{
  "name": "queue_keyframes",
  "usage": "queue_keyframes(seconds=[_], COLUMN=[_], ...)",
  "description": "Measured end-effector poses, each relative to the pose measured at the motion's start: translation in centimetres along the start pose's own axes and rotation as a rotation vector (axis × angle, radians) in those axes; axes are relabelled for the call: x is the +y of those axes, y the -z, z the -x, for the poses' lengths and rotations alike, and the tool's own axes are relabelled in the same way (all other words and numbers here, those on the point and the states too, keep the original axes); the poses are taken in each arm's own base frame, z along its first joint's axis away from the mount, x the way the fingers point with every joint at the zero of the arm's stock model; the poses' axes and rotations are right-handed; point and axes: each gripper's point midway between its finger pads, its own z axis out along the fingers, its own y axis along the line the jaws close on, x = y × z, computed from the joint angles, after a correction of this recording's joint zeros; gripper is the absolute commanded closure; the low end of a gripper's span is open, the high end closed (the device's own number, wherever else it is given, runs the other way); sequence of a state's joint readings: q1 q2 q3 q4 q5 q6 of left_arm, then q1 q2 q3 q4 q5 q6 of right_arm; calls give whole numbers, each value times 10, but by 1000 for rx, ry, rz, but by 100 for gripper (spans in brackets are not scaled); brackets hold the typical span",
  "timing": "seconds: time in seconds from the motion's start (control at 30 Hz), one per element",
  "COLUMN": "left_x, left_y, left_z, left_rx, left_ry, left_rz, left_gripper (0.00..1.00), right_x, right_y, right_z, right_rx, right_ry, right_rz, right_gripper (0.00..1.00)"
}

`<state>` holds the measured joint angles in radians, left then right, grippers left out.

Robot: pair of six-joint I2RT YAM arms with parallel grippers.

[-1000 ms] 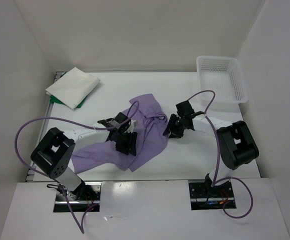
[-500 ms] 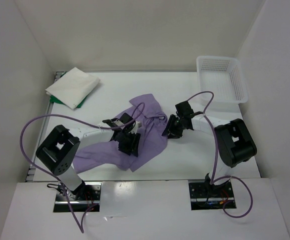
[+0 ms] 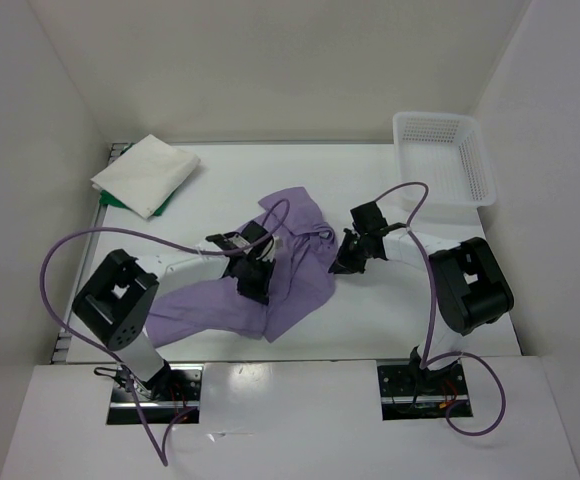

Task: Fold and stack the t-shirts
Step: Flatten out the tshirt

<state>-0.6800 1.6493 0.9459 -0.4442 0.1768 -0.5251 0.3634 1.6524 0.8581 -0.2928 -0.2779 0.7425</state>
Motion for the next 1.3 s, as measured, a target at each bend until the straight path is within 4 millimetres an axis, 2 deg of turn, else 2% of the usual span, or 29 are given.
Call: queue_keyframes(seconds=[0.1,0.23,0.3,0.37,0.5,0.6,0.73,0.77,0.8,0.9,0.93,1.0,1.03,1.07,1.1,1.2,1.3], left_x=[-3,-1,12,34,91,143,197,207,216,232,234,236,235,233,229,213,198], left_y=[22,76,104,127,154,167,180,183,184,181,181,180,181,179,180,174,171], left_z=[21,68,89,105,134,180,263,283,299,321,323,319,316,309,298,240,174], left_rx=[-53,-202,-289,-359,-448,-527,-641,-677,-704,-726,-732,-727,-732,-731,-723,-676,-639], left_ry=[29,70,101,148,268,369,425,427,439,474,484,498,496,496,500,534,577], left_rz=[-37,-125,-149,-150,-108,-78,-82,-89,-100,-122,-122,-119,-117,-114,-111,-84,-29], left_gripper=[100,100,100,100,100,99,72,51,42,33,32,32,32,32,32,37,45], right_x=[-5,-18,-29,-38,-46,-45,-46,-47,-48,-51,-52,-50,-49,-48,-46,-43,-36], right_y=[1,4,8,13,24,31,31,29,27,24,24,28,32,34,36,41,49], right_z=[2,11,21,30,53,76,98,103,108,127,132,144,151,155,159,160,152], right_rx=[-6,-18,-33,-47,-81,-123,-149,-150,-154,-174,-184,-212,-230,-242,-251,-259,-257], right_ry=[-5,-32,-54,-75,-87,-74,-61,-60,-57,-56,-56,-55,-54,-51,-49,-40,-19], right_rz=[-19,-48,-68,-84,-101,-109,-125,-133,-141,-166,-173,-180,-182,-179,-174,-166,-146], right_gripper=[98,100,100,100,100,100,100,100,100,97,86,72,60,56,55,53,71])
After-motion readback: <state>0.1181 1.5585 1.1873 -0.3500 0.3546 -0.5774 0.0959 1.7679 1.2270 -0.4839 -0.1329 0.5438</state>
